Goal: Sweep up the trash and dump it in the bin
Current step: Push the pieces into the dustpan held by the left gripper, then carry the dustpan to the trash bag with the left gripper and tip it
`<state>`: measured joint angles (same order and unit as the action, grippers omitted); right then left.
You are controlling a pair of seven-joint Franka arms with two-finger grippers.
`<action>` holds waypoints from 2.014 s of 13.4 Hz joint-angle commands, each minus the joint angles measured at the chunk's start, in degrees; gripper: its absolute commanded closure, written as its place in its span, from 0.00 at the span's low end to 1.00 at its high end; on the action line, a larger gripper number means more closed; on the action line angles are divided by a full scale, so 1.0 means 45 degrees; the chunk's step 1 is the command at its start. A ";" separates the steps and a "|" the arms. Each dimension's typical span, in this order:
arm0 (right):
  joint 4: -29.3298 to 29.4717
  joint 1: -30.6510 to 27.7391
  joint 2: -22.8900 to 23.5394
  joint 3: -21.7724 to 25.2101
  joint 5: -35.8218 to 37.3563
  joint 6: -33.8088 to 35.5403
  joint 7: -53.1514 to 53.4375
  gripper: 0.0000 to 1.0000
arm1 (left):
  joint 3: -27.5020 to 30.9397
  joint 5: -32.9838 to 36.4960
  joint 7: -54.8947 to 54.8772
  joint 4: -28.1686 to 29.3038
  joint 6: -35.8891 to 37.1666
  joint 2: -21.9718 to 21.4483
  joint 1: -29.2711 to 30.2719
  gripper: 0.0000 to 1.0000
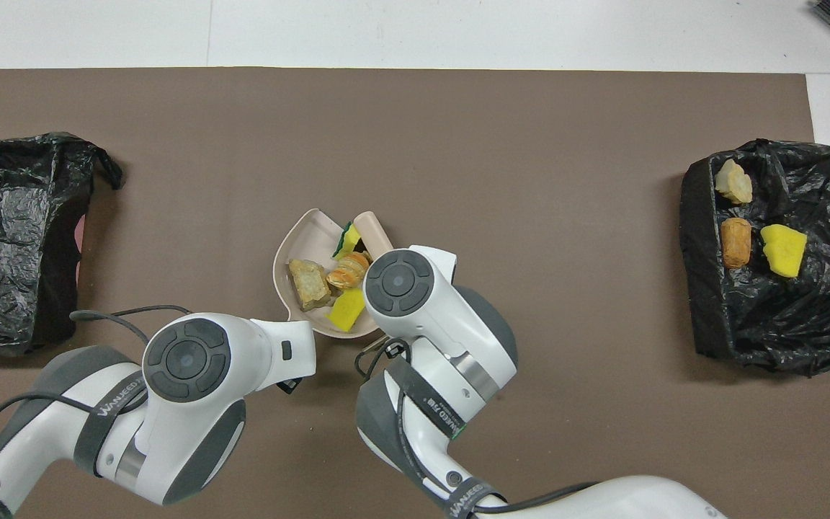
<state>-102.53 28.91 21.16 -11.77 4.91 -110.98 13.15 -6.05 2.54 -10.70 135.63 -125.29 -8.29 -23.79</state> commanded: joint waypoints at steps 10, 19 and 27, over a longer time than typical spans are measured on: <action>-0.0634 -0.1033 -0.2356 -0.0606 -0.1149 0.2708 -0.0909 1.00 | 0.0133 -0.0134 0.0698 0.0211 -0.0205 -0.0422 0.0013 1.00; -0.2447 -0.0919 -0.4347 -0.0606 -0.2301 0.3451 0.2756 1.00 | 0.0152 -0.0681 0.0836 -0.0917 0.2485 -0.2378 0.1417 1.00; -0.4072 0.2049 -0.4839 -0.0606 -0.3629 0.0954 0.6897 1.00 | 0.0191 -0.0681 -0.3528 -0.4395 0.6454 -0.2261 0.5649 1.00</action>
<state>-118.41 37.18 -0.10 -14.68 -10.05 -103.10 41.71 -4.69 0.28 -18.98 120.15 -99.71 -18.99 -4.90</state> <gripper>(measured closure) 0.736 0.687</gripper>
